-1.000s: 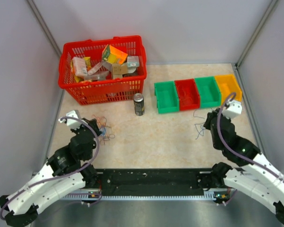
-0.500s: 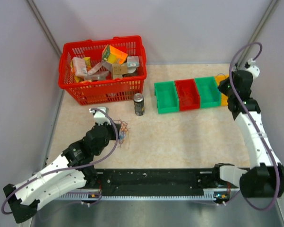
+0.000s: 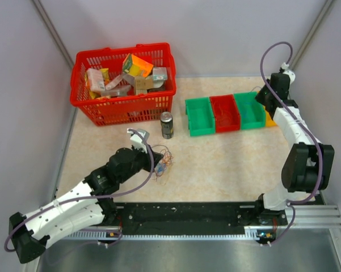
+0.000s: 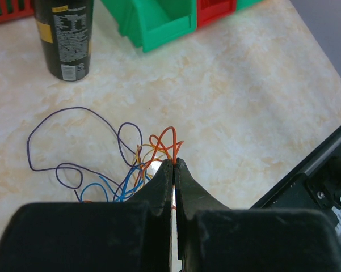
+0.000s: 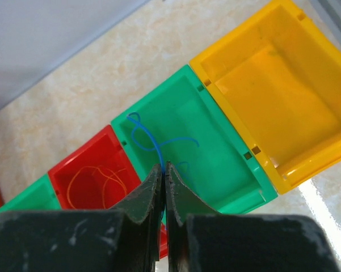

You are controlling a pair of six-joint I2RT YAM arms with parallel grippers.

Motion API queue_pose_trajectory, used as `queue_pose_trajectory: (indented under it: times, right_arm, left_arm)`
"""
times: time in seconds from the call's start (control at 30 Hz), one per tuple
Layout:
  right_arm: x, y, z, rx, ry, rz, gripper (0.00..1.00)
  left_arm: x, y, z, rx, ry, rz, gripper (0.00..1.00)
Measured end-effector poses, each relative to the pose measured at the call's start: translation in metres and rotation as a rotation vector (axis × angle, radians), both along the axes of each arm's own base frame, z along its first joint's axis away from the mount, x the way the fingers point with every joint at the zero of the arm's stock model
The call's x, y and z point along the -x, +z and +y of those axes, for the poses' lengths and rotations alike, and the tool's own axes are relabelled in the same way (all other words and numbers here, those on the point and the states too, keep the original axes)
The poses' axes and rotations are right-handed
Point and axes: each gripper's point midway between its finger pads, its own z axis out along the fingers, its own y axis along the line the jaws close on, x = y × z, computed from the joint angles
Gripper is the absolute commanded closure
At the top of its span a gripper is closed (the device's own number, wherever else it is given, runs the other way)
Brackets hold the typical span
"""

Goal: Untangle the cables

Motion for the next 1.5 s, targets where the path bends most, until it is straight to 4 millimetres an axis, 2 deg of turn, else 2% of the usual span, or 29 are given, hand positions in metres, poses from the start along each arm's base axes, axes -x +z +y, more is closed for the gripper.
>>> queue_pose_trajectory:
  times: [0.07,0.13,0.23,0.4,0.57,0.7,0.8,0.93,1.0,1.1,1.2,1.23,1.3,1.4,1.5]
  right_arm:
    - [-0.004,-0.018,-0.001,0.008,0.005,0.042,1.00]
    - [-0.005,-0.028,-0.001,0.014,0.009,0.065,1.00]
    - [-0.006,-0.028,-0.002,0.025,0.015,0.063,1.00]
    - [-0.008,-0.028,-0.002,0.032,0.027,0.062,1.00]
    - [-0.018,-0.041,-0.005,0.036,0.013,0.126,1.00]
    - [-0.008,-0.058,-0.015,0.072,-0.030,0.204,0.97]
    - [-0.011,-0.065,-0.017,0.094,-0.018,0.243,0.89]
    - [-0.027,-0.075,-0.014,0.114,0.024,0.283,0.65]
    - [-0.027,-0.082,-0.009,0.122,0.052,0.317,0.60]
    - [-0.018,-0.088,-0.002,0.139,0.087,0.369,0.52]
    - [-0.008,-0.092,0.001,0.145,0.100,0.403,0.36]
    - [-0.002,-0.092,0.002,0.147,0.102,0.410,0.30]
    - [0.014,-0.089,0.002,0.151,0.099,0.422,0.25]
    - [0.039,-0.075,-0.001,0.164,0.083,0.413,0.21]
    - [0.049,-0.054,-0.001,0.165,0.078,0.367,0.21]
  left_arm:
    - [0.002,-0.003,-0.008,-0.003,-0.040,0.009,1.00]
    - [0.005,-0.008,-0.014,-0.011,-0.072,0.027,1.00]
    - [0.009,-0.015,-0.022,-0.016,-0.118,0.053,1.00]
    - [0.015,-0.010,-0.030,0.014,-0.168,0.056,1.00]
    - [0.021,-0.009,-0.036,0.025,-0.195,0.110,1.00]
    - [0.024,-0.006,-0.044,0.043,-0.207,0.170,1.00]
    - [0.030,-0.010,-0.046,0.062,-0.216,0.226,1.00]
    - [0.040,-0.013,-0.050,0.091,-0.232,0.304,1.00]
    - [0.043,-0.013,-0.051,0.108,-0.233,0.330,1.00]
    - [0.046,-0.011,-0.053,0.139,-0.223,0.370,1.00]
    - [0.046,-0.009,-0.056,0.169,-0.211,0.399,1.00]
    - [0.046,-0.009,-0.058,0.180,-0.209,0.411,1.00]
    - [0.046,-0.010,-0.062,0.197,-0.209,0.436,1.00]
    - [0.045,-0.016,-0.071,0.208,-0.213,0.479,1.00]
    - [0.045,-0.030,-0.080,0.191,-0.219,0.534,1.00]
